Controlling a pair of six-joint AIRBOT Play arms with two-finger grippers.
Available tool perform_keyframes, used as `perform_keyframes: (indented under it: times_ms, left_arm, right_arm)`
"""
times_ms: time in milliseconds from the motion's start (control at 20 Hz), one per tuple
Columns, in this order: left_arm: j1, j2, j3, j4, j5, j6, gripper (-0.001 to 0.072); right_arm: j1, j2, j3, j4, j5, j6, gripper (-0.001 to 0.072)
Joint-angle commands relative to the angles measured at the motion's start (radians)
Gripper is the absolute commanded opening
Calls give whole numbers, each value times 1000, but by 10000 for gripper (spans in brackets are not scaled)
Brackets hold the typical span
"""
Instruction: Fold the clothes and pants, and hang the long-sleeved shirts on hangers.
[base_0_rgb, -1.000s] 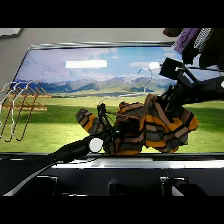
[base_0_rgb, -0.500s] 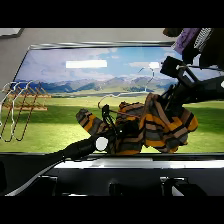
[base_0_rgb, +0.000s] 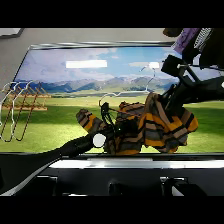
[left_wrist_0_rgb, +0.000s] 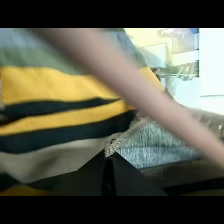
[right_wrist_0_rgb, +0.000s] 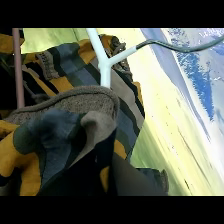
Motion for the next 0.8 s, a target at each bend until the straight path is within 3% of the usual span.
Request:
perform_keyframes:
  times_ms: [0,150,750]
  left_arm:
    - [68,32,0,0,-106,90,17]
    - [144,52,0,0,-175,137,17]
    - [336,62,0,10,-359,163,18]
  right_arm:
    - [1,26,0,-54,1,16,28]
    - [1,54,0,-113,24,16,27]
    - [1,63,0,-156,50,15,27]
